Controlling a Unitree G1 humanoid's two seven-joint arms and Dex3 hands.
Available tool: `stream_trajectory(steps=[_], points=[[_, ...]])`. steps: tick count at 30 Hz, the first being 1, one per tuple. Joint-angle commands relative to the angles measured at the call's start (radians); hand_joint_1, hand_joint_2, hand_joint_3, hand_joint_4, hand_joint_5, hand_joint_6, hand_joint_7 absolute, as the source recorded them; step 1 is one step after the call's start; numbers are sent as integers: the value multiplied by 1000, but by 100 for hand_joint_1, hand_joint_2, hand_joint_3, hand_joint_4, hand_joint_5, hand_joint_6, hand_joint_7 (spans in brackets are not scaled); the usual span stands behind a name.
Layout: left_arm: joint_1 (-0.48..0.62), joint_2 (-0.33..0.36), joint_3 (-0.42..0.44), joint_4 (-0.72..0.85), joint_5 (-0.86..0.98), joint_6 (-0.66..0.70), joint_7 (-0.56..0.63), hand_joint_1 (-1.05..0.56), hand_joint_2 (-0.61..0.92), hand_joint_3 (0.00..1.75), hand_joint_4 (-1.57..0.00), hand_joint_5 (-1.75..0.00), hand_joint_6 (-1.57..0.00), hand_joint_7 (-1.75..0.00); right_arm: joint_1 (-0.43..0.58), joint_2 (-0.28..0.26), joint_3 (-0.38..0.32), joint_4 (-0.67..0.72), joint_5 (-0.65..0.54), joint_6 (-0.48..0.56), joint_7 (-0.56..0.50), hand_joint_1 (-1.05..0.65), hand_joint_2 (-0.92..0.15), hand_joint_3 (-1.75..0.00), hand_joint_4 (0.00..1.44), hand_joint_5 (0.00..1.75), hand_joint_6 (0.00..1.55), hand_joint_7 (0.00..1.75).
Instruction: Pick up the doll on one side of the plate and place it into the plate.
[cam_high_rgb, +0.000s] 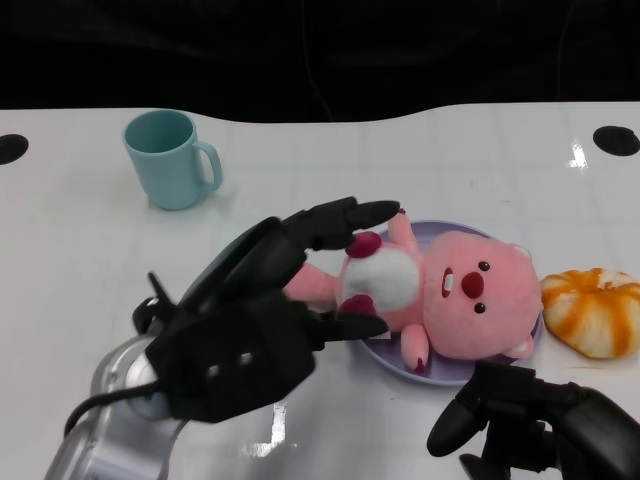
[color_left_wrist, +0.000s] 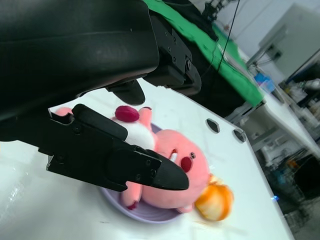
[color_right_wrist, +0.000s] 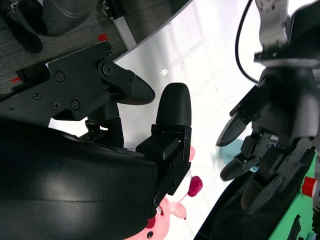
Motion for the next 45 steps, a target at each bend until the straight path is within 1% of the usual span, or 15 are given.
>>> stream_trajectory(steps=[1, 3, 4, 5, 6, 7, 8, 10, 15, 18, 22, 26, 33, 41, 45], points=[[75, -27, 53, -34, -93, -65, 34, -32, 92, 11, -20, -121, -58, -47, 1, -6, 2, 3, 4, -9, 1, -17, -68, -93, 62, 167, 55, 130], [109, -41, 71, -44, -132, -90, 44, -25, 87, 21, -25, -133, -53, -78, 0, -6, 3, 3, 3, -8, 0, -17, -68, -93, 61, 167, 55, 130], [119, -43, 75, -47, -140, -96, 47, -21, 72, 53, -30, -137, -52, -90, 0, -5, 4, 3, 3, -8, 0, -16, -68, -92, 61, 167, 55, 130], [124, -44, 77, -48, -145, -100, 49, -20, 62, 74, -32, -138, -51, -95, 0, -5, 4, 3, 3, -7, 0, -16, -68, -92, 61, 167, 55, 130], [148, -46, 81, -63, -149, -106, 57, -19, 56, 85, -33, -139, -51, -97, -1, -4, 4, 1, 4, -4, -1, -16, -68, -92, 61, 167, 55, 130], [172, -47, 85, -79, -150, -108, 66, -13, 47, 113, -45, -137, -57, -106, -1, -4, 4, 1, 5, -4, 0, -16, -68, -92, 61, 167, 55, 130], [198, -48, 90, -96, -153, -111, 74, -10, 42, 127, -52, -135, -60, -111, -1, -3, 5, 0, 7, -3, 0, -16, -68, -92, 61, 167, 54, 130], [236, -52, 99, -125, -171, -105, 79, -7, 40, 140, -65, -134, -68, -120, -1, -2, 7, -1, 6, -1, 0, -16, -68, -92, 60, 167, 54, 130], [336, -61, 122, -248, -309, 30, 50, -9, 46, 134, -82, -144, -80, -125, -1, -2, 13, -7, 2, 2, -4, -16, -68, -92, 60, 167, 54, 131], [391, -44, 131, -338, -371, 143, 53, -14, 35, 146, -89, -155, -89, -127, -2, -3, 15, -10, 0, 3, -4, -16, -68, -92, 61, 167, 54, 131], [464, -33, 157, -433, -463, 259, 58, -16, 27, 161, -94, -172, -89, -151, -3, -3, 15, -14, 1, 10, -6, -17, -68, -92, 61, 167, 54, 131], [537, -43, 202, -519, -606, 419, 81, -13, 31, 157, -95, -175, -85, -162, -2, -8, 12, -11, -1, 2, -3, -17, -68, -92, 62, 167, 54, 131], [574, -7, 227, -504, -671, 456, 51, -12, 33, 155, -98, -175, -80, -172, 8, -16, 0, -7, -2, -10, 1, -18, -67, -92, 61, 165, 55, 130], [547, 38, 252, -407, -751, 486, 8, -12, 34, 153, -97, -175, -81, -168, 25, -14, -15, -1, -1, -38, 3, -16, -68, -92, 61, 165, 55, 129], [530, 38, 249, -387, -767, 507, 20, -13, 31, 156, -98, -175, -82, -169, 31, -16, -22, 5, 1, -53, 7, -15, -68, -92, 61, 165, 55, 129]])
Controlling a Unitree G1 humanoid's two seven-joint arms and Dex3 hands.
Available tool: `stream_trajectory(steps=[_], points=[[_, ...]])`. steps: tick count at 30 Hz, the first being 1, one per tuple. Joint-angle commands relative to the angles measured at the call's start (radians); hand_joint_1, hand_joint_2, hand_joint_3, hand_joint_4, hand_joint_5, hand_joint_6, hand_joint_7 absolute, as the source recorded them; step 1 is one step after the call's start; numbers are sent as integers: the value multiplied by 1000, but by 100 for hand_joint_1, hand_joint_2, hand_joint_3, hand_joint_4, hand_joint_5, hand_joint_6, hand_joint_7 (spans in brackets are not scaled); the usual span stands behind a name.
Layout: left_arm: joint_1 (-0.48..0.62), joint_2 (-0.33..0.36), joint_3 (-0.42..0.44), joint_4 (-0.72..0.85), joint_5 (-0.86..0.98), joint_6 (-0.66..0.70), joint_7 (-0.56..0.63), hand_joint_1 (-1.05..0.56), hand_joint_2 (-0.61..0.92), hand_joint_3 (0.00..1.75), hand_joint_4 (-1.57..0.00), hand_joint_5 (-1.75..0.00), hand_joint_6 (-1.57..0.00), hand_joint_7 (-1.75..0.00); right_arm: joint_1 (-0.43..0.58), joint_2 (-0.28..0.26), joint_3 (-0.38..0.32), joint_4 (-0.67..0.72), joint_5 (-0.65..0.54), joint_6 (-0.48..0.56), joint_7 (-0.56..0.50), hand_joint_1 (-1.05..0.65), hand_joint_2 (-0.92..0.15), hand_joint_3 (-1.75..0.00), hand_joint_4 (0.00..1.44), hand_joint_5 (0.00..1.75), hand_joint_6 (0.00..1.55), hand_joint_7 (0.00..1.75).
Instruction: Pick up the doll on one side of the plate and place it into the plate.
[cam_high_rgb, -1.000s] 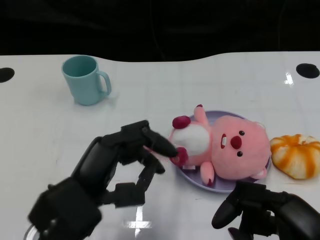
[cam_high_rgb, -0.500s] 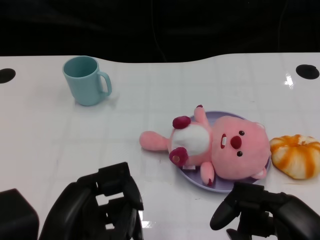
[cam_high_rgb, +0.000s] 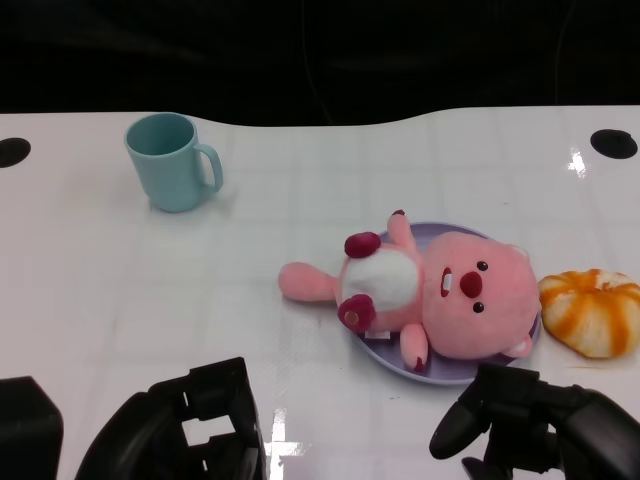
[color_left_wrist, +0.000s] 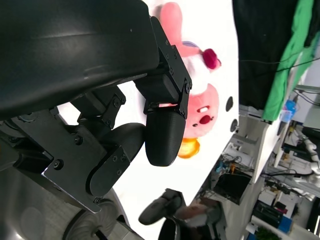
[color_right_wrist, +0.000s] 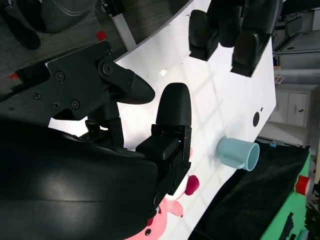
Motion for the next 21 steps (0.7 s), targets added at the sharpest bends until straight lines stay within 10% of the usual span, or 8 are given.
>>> stream_trajectory(steps=[1, 21], points=[[-17, 10, 7, 13, -21, 23, 6, -12, 30, 157, -98, -175, -82, -169, 10, -11, -16, 6, 6, -13, 5, -15, -68, -92, 61, 165, 55, 129], [-48, 12, 17, 16, -51, 66, 28, -13, 29, 160, -99, -175, -82, -171, 12, -9, -43, 22, 16, -29, 22, -17, -70, -90, 60, 167, 54, 130]])
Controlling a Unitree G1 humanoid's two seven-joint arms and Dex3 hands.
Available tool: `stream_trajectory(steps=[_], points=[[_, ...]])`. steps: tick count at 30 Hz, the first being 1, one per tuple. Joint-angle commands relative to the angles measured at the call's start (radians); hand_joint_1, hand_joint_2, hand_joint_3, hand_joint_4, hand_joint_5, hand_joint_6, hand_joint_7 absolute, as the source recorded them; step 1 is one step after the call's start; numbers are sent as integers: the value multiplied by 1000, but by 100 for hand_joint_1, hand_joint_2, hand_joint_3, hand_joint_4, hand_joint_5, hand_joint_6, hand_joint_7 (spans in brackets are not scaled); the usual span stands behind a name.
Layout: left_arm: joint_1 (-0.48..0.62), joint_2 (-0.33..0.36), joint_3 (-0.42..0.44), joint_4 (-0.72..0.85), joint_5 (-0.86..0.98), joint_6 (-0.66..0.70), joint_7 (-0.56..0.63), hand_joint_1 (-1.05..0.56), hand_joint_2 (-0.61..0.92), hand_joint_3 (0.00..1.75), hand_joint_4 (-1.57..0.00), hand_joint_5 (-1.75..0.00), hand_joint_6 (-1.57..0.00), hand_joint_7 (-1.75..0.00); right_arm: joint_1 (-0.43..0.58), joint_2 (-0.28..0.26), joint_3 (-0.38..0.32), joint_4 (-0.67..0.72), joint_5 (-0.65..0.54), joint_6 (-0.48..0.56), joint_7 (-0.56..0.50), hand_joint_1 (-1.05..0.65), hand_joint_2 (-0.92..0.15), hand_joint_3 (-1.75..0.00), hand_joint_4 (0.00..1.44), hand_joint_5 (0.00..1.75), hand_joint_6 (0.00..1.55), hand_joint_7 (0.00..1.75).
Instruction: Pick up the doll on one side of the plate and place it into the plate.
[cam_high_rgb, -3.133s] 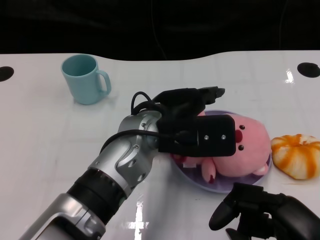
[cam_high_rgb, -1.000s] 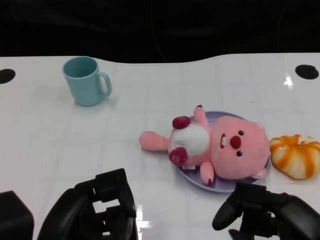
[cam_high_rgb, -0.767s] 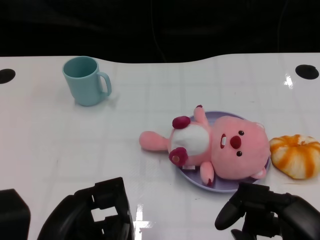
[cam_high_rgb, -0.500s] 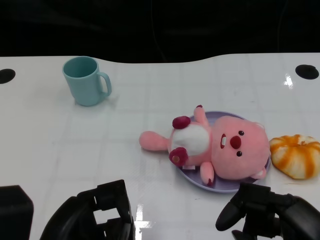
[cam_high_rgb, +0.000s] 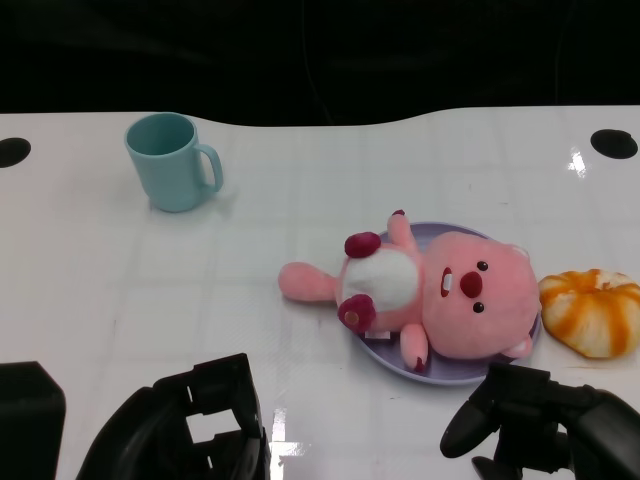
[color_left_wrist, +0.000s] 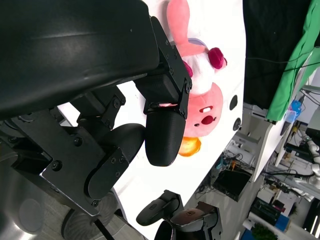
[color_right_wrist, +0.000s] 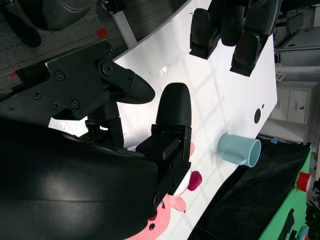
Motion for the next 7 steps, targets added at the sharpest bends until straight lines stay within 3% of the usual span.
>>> stream_trajectory(steps=[1, 7], points=[[-10, 12, 6, 2, -3, 7, 9, -13, 29, 160, -99, -175, -82, -171, -2, -10, -9, 6, 8, -8, 5, -17, -70, -89, 60, 167, 54, 130], [-15, 21, 5, 16, 3, -8, -7, -13, 29, 160, -99, -175, -82, -170, -7, -8, -4, 5, 5, 3, 3, -17, -70, -88, 60, 168, 54, 130]])
